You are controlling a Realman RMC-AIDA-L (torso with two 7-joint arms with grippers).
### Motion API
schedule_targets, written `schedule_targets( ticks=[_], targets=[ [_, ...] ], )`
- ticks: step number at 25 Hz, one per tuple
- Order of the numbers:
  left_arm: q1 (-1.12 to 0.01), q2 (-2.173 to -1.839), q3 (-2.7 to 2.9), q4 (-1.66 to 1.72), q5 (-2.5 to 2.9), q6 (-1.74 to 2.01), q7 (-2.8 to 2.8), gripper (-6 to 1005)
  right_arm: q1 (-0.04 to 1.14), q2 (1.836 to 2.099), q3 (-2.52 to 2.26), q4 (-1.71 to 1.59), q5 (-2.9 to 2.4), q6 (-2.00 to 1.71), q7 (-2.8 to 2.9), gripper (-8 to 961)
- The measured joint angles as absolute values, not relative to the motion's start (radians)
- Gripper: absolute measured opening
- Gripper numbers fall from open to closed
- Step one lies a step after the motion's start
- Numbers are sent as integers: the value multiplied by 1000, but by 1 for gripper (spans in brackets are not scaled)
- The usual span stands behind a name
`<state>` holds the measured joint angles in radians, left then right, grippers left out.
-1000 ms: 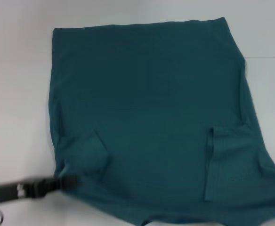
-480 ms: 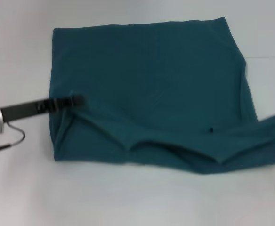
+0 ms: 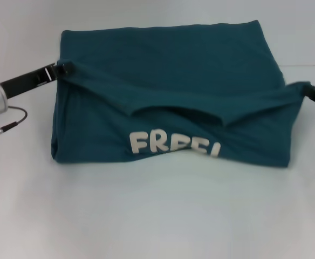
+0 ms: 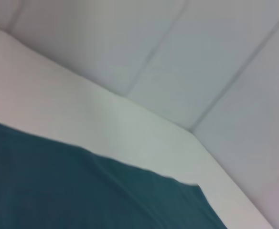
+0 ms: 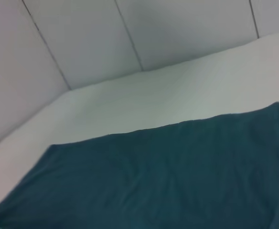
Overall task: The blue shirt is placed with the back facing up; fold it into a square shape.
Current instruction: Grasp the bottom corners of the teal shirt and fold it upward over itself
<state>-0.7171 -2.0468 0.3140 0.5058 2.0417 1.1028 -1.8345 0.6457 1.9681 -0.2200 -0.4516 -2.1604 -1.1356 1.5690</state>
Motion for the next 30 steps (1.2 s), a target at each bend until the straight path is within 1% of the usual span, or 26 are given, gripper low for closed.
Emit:
schedule_targets(
  ticks=[5, 16, 26, 30],
  targets=[
    [-762, -2049, 322, 466, 2031, 998, -1804, 50, 724, 1968, -280, -429, -2159, -969, 1570, 26],
    [-824, -2071, 332, 452, 1997, 822, -1709, 50, 858, 1975, -332, -397, -2158, -732, 1557, 26],
    [-843, -2072, 333, 437, 1959, 785, -1662, 50, 911, 1969, -361, -373, -2158, -657, 1567, 27],
    [-843, -2085, 333, 436, 1958, 765, -1657, 49, 914, 1974, -361, -354, -2158, -624, 1556, 27]
  ],
)
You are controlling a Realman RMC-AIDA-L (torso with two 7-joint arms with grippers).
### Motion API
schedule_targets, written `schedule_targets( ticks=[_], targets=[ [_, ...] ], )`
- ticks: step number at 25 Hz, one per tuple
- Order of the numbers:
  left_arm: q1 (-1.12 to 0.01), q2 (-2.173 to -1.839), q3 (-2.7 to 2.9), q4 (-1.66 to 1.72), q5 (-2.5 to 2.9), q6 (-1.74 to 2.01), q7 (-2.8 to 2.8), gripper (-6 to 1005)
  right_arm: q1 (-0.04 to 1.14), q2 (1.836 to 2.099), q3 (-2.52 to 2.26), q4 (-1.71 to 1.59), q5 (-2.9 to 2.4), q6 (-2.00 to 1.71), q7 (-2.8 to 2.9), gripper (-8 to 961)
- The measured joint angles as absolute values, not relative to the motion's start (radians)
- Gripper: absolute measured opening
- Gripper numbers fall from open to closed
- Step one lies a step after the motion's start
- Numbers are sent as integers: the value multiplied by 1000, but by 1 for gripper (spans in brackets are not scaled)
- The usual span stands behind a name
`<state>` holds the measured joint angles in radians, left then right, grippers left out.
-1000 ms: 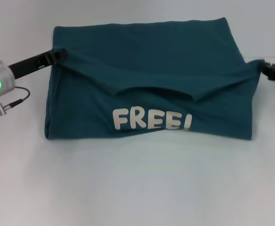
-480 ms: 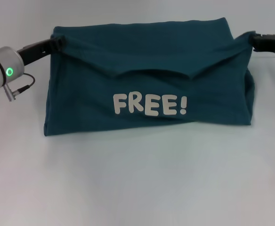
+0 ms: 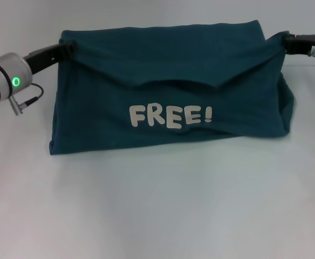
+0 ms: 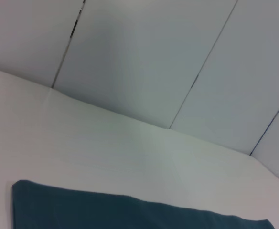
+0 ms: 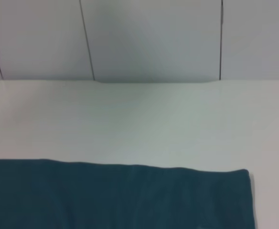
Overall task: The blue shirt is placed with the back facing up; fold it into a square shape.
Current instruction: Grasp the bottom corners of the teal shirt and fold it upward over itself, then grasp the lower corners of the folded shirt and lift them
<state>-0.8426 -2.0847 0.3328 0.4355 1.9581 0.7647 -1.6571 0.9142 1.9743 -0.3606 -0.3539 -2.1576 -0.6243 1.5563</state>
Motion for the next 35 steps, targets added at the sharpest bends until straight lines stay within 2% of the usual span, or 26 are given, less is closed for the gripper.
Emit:
schedule_targets(
  ticks=[5, 18, 27, 29, 35],
  targets=[
    [-845, -2089, 333, 413, 1957, 750, -1644, 49, 916, 1978, -361, -334, -2142, -599, 1534, 27],
    [-853, -2104, 361, 406, 1957, 729, -1612, 55, 926, 1987, -381, -309, -2134, -553, 1533, 131],
    [-846, -2109, 364, 425, 1948, 655, -1608, 319, 927, 1993, -401, -319, -2134, -538, 1533, 203],
    [-832, -2110, 363, 442, 1930, 652, -1608, 365, 927, 1993, -401, -322, -2134, -537, 1534, 453],
    [-767, -2110, 375, 486, 1847, 700, -1611, 514, 916, 1983, -401, -328, -2133, -579, 1558, 496]
  ],
)
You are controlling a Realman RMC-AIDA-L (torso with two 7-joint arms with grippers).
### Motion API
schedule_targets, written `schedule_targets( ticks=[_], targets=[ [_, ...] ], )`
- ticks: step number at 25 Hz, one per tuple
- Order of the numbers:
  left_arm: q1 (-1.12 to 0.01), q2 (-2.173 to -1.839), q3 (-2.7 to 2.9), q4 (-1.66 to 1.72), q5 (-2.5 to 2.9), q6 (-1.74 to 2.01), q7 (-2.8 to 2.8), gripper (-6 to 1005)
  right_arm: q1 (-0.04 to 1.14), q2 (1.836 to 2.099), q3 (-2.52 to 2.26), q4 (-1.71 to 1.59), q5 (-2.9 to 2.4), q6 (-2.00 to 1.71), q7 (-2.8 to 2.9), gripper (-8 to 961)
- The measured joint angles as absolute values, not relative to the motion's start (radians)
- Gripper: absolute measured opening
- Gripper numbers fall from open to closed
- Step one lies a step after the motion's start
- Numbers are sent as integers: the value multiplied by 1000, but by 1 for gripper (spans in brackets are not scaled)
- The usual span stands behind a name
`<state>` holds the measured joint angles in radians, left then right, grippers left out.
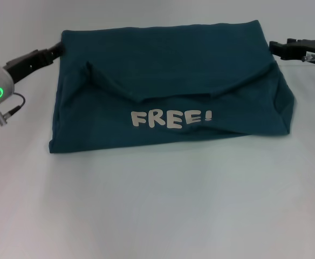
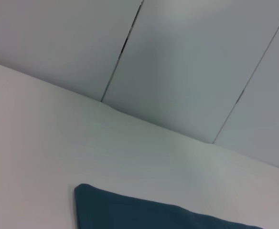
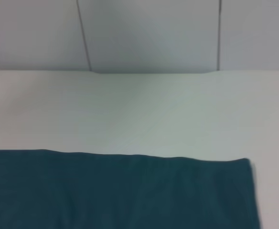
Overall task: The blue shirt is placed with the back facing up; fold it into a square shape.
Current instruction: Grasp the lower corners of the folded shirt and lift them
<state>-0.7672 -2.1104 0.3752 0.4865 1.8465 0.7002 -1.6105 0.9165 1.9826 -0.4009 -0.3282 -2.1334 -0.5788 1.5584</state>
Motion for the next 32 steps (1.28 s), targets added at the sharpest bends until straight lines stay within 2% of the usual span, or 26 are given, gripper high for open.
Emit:
schedule_targets(
  ticks=[6, 10, 15, 20, 32],
  targets=[
    [-694, -2107, 471, 518, 1846, 817, -1620, 712, 855, 1964, -456, -378, -2139, -741, 1679, 494],
    [-629, -2112, 531, 574, 1846, 926, -1643, 802, 797, 1968, -568, -467, -2140, -841, 1817, 493],
    [-568, -2118, 566, 621, 1851, 1009, -1662, 801, 726, 1972, -673, -573, -2141, -962, 1978, 491],
    [-520, -2127, 590, 662, 1860, 1061, -1662, 799, 683, 1956, -748, -626, -2149, -1052, 2112, 490],
    [-479, -2140, 592, 682, 1864, 1098, -1652, 798, 678, 1953, -759, -641, -2340, -1079, 2278, 487]
  ],
)
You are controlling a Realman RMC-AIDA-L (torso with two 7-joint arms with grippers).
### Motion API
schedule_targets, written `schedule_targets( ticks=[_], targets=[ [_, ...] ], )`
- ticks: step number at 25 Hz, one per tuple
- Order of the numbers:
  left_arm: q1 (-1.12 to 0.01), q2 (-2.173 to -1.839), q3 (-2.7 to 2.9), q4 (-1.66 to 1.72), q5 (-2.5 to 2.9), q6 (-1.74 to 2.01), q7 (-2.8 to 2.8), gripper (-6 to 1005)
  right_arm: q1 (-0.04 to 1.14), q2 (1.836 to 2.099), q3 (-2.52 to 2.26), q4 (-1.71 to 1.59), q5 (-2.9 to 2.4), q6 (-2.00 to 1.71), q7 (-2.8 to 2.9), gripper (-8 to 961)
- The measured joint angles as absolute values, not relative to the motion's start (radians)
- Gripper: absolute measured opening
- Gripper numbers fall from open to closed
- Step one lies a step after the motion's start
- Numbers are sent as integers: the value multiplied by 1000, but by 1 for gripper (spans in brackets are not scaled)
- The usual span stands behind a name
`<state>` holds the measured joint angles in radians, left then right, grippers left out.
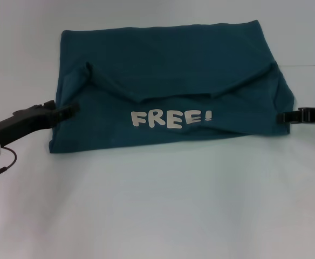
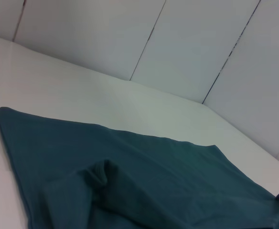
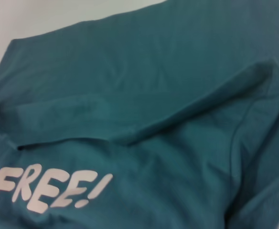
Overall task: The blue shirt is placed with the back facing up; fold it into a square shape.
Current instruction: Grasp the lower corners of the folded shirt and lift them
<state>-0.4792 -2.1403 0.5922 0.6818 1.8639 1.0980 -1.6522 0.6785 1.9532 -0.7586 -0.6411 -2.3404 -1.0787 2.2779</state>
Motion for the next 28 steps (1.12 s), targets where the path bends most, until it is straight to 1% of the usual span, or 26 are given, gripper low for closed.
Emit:
schedule_targets(
  ticks=[3, 8, 15, 20, 25, 28],
  targets=[
    [-479, -2142, 592, 680, 1864, 1097, -1650, 798, 674, 1956, -759, -635, -2344, -1071, 2278, 488],
    [-479, -2143, 592, 675, 1864, 1095, -1650, 798, 673, 1976, -759, -632, -2350, -1038, 2274, 475],
    [-478, -2145, 592, 672, 1864, 1094, -1649, 798, 694, 1988, -759, -582, -2351, -980, 2268, 456],
    [-478, -2145, 595, 670, 1864, 1090, -1649, 798, 707, 2003, -760, -570, -2352, -949, 2257, 442],
    [-480, -2145, 595, 670, 1864, 1088, -1649, 798, 708, 2006, -757, -570, -2346, -917, 2254, 429],
    [-479, -2145, 595, 670, 1864, 1087, -1649, 798, 709, 2006, -752, -572, -2342, -911, 2253, 295]
  ],
)
